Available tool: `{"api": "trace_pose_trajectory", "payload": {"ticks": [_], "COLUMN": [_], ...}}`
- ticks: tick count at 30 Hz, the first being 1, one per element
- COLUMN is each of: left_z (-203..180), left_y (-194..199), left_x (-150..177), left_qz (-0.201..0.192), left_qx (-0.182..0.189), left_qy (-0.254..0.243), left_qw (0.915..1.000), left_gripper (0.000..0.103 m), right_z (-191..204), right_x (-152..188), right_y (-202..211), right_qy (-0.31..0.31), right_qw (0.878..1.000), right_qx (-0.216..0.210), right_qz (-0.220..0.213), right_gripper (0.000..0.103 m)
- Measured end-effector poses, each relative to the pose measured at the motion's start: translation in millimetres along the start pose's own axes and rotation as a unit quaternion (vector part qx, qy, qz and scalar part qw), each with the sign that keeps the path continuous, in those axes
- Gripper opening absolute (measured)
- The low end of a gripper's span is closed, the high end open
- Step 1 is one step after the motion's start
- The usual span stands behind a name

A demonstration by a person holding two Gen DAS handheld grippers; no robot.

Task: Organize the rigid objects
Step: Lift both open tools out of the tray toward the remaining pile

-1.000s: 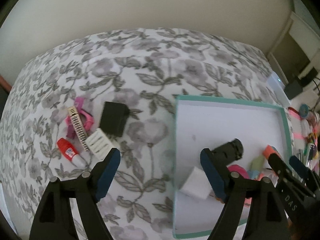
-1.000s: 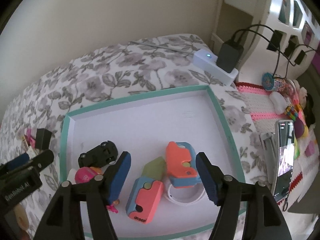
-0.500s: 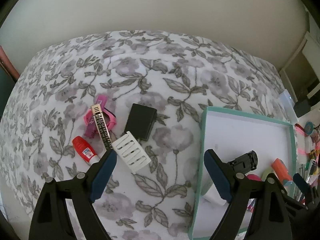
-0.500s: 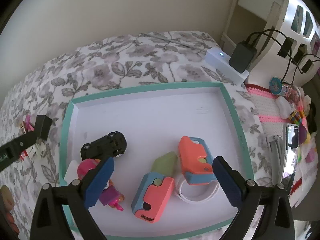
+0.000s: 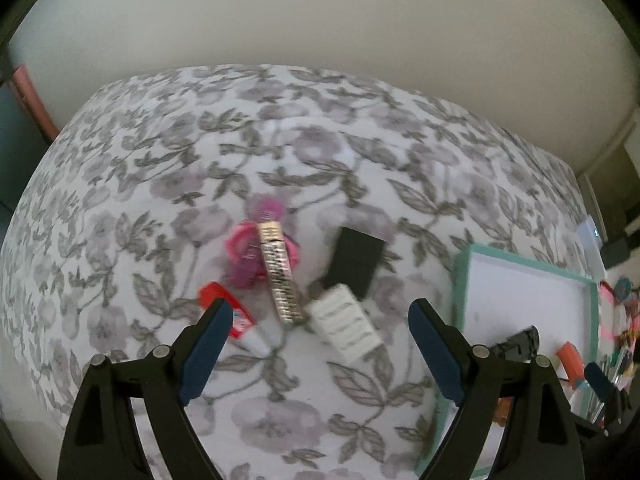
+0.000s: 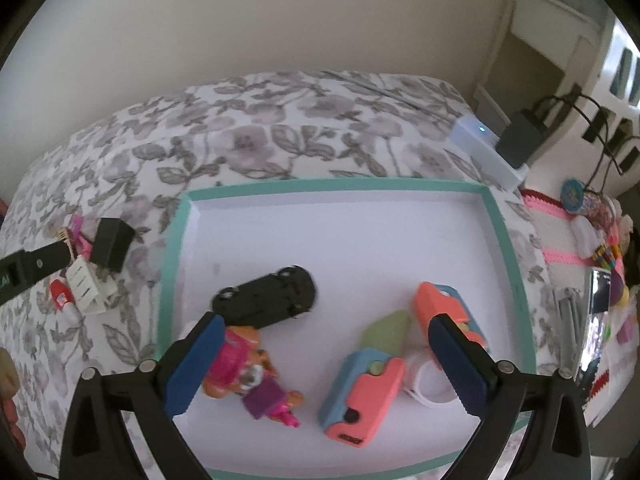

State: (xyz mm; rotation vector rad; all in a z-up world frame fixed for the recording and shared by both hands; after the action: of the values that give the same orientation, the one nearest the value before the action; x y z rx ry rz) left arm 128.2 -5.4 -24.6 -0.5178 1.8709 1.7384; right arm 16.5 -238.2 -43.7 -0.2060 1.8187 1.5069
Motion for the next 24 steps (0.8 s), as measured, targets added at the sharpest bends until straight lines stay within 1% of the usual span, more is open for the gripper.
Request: {"api": "trace_pose_trajectory", "payload": {"ticks": [6,12,20,24], "left_z": [43,74,100,110], "left_y": [3,5,-2,-8], "left_x": [-8,-10,-5,-2], "left_qz": [-0.007,-0.010,0.004,0.012], "left_qx": [-0.021,-0.034,-0.041,-0.041], "left_qy": [0.034,0.057,0.073,0.084], "left_qw": [0.9992,0.9978,0.9965,0.9955], "left_gripper": [0.090,0.090,0.090,0.090], "right_z": [25,52,93,117], "right_x": [-2,-3,-1,0], "right_y": [3,6,4,1], "right_qy": [0.016,0.034,0.058,0.071], "right_qw": [1.000,0.999,0.997,0.995], "right_qx": [-0.014,-0.026,-0.046,-0.065], "right_qz": [-0.005,-0.010,-0.011,-0.008], "right_gripper": [0.103,0.103,0.103,0.103]}}
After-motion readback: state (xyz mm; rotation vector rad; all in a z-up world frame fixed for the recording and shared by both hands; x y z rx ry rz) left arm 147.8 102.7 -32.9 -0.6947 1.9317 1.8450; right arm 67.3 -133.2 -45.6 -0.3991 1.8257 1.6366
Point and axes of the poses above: each gripper's, at about its wrist camera, not at the fingertips, and y roughly against the way its jaws point, z to its left, x to its underside, the point moved 6 cm from there along -y, roughly the way its jaws point, and after that the axes turned 14 degrees about -z, right-handed, at the moved point
